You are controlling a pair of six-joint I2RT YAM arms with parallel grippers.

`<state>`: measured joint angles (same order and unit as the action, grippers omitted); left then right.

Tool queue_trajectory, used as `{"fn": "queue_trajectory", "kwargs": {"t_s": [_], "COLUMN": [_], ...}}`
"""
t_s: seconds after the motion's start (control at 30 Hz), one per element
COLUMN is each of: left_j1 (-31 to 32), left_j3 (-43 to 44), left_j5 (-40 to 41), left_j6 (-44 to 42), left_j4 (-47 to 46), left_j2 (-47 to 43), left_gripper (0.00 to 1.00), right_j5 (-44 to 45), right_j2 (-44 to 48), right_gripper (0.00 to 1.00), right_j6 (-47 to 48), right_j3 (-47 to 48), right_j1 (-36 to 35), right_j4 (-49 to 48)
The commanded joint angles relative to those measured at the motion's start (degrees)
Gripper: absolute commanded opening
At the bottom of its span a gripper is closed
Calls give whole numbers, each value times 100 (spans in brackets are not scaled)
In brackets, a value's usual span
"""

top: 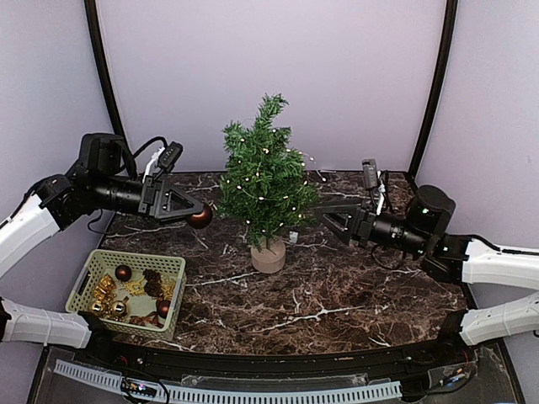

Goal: Decorate the small christmas tree
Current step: Wrap the ornament ball around the branch.

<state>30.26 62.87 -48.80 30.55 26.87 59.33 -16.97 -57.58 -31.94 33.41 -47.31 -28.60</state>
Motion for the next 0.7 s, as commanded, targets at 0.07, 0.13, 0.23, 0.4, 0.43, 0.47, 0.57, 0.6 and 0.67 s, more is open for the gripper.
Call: {"fn": "queue_trajectory", "kwargs": {"t_s": [0.07, 0.13, 0.23, 0.4, 0.43, 0.47, 0.57, 0.6, 0.67], "left_j1": [414, 426, 428, 421, 420, 419, 425, 425, 428], "left_j3": [138, 162, 168, 140, 130, 101, -121, -180, -333], "left_j5": [-152, 31, 226, 277, 275, 270, 156, 136, 70], "left_j6": [428, 536, 741, 817, 810, 823, 898, 953, 1060], "left_j4": [-1539, -1612, -1627, -1451, -1405, -1396, -1507, -1543, -1676], "left_j2": [338, 409, 527, 739, 778, 797, 856, 858, 861], "left_gripper": [40, 40, 40, 41, 41, 41, 41, 41, 41], "right_j5": [4, 186, 413, 578, 644, 726, 967, 1049, 1152], "right_j2": [-269, -280, -271, -367, -392, -432, -614, -689, -893], "right_gripper": [71, 71, 71, 71, 71, 72, 71, 71, 70], "right_j6": [-108, -161, -223, -135, -76, -8, 175, 208, 210], "right_j3": [318, 324, 269, 317, 338, 357, 413, 434, 454], "right_j1": [-316, -352, -372, -443, -508, -565, -764, -833, -931], "right_j4": [-773, -758, -735, -605, -575, -536, -407, -385, -423]}}
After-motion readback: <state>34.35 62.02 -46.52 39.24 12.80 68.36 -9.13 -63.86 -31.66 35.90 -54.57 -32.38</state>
